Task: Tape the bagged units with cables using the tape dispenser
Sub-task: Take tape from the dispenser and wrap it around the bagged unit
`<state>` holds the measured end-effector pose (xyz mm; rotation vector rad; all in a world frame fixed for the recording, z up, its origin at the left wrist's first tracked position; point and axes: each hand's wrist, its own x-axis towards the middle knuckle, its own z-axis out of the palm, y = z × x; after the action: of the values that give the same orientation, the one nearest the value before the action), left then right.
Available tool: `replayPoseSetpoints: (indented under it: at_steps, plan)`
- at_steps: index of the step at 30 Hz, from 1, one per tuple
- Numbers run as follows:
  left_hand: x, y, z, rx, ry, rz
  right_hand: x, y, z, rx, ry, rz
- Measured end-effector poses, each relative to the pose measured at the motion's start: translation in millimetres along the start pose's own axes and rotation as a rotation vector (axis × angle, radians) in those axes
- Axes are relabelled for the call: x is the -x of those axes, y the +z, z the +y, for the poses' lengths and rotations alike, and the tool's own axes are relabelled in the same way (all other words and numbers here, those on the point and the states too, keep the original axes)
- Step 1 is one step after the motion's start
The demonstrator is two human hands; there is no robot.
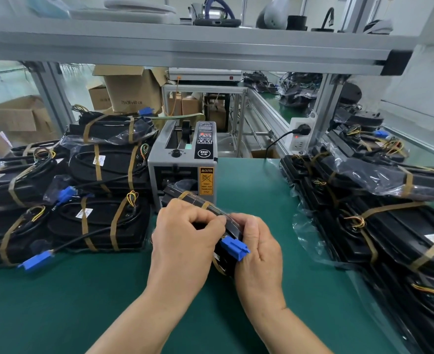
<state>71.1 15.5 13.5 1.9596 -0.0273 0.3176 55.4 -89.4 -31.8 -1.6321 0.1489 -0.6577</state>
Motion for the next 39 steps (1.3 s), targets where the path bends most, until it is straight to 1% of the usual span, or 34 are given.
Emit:
replayPoseSetpoints:
  at_steps: [6, 10, 17, 19, 22, 25, 28, 35, 37, 39]
  plan:
    - [3.9, 0.4, 4.4, -0.056, 0.002, 0.024, 0.3, -0.8, -1.2, 0.001, -0.007, -0.014]
    - [4.3, 1.0, 7.4, -0.075, -0.049, 0.078, 0.3, -1.2, -2.7, 0.009, -0.019, -0.011]
    - [-6.9, -1.1, 9.4, -0.044, -0.093, 0.103, 2.0, 0.0, -4.3, 0.04, -0.058, -0.014]
    - [-9.0, -3.0, 8.8, -0.042, -0.093, 0.087, 1.9, -0.4, -3.1, 0.032, -0.047, -0.013]
    - [-5.9, -4.6, 8.1, -0.07, -0.042, 0.028, 0.8, -1.3, -1.8, 0.024, -0.03, -0.011]
    - [-3.7, -7.8, 5.5, -0.138, -0.002, -0.081, -0.1, -2.6, -0.4, 0.016, -0.017, 0.0]
    - [-11.1, -16.7, 4.0, -0.122, 0.0, -0.15, 0.3, -2.8, -0.3, 0.004, -0.001, -0.01]
    - [-29.1, -23.1, 5.2, -0.144, 0.018, -0.158, -1.7, -3.3, -0.7, -0.038, -0.001, -0.043]
    - [-29.2, -24.2, 4.1, -0.141, 0.025, -0.159, -4.4, -7.2, -1.4, -0.019, 0.035, -0.077]
    - [-28.2, -25.7, 2.9, -0.132, 0.032, -0.162, -13.3, -14.2, -9.7, 0.001, 0.083, -0.147]
